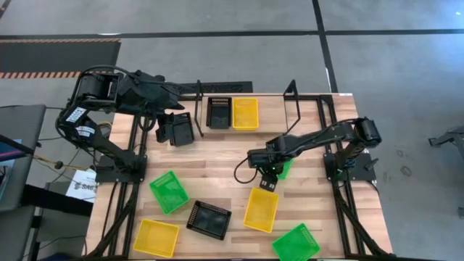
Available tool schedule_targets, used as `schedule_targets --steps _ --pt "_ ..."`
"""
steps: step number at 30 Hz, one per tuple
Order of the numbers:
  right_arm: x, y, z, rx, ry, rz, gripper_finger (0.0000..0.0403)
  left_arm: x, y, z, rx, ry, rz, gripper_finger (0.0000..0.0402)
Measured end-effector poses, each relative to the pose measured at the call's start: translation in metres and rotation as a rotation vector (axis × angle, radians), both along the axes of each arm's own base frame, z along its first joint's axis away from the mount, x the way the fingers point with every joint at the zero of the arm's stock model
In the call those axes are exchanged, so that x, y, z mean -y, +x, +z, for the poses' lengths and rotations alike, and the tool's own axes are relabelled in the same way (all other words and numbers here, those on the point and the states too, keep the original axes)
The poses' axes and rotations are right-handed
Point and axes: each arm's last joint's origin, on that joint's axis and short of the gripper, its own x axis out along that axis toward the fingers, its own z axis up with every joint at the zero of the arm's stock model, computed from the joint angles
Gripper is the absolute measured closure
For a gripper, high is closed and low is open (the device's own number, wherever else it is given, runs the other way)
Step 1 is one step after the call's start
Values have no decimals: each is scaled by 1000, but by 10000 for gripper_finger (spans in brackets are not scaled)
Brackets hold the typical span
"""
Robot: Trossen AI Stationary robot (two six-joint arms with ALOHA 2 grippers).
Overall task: Stack baskets on shelf by color
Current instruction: Put the top right green bin on the shelf
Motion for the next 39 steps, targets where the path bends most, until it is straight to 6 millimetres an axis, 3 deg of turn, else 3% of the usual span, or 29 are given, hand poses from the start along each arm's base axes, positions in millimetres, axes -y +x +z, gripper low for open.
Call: schedule_targets --steps 7,18,23,29,34,39 --pt "1 8 -15 -22 -81 14 177 0 0 0 3 -8 7 269" --pt "1 21 -64 -173 -103 65 182 0 0 0 2 -16 -10 269" --pt "-2 22 -76 -208 -98 75 226 1 0 0 -1 -8 -16 269" --pt "-3 22 -72 -194 -99 74 382 1 0 0 -2 -5 -18 269" --pt "-3 24 -59 -184 -121 68 397 0 0 0 -2 -5 -17 269" --pt "-16 30 -2 -65 -122 93 400 0 0 0 -1 -4 -16 269"
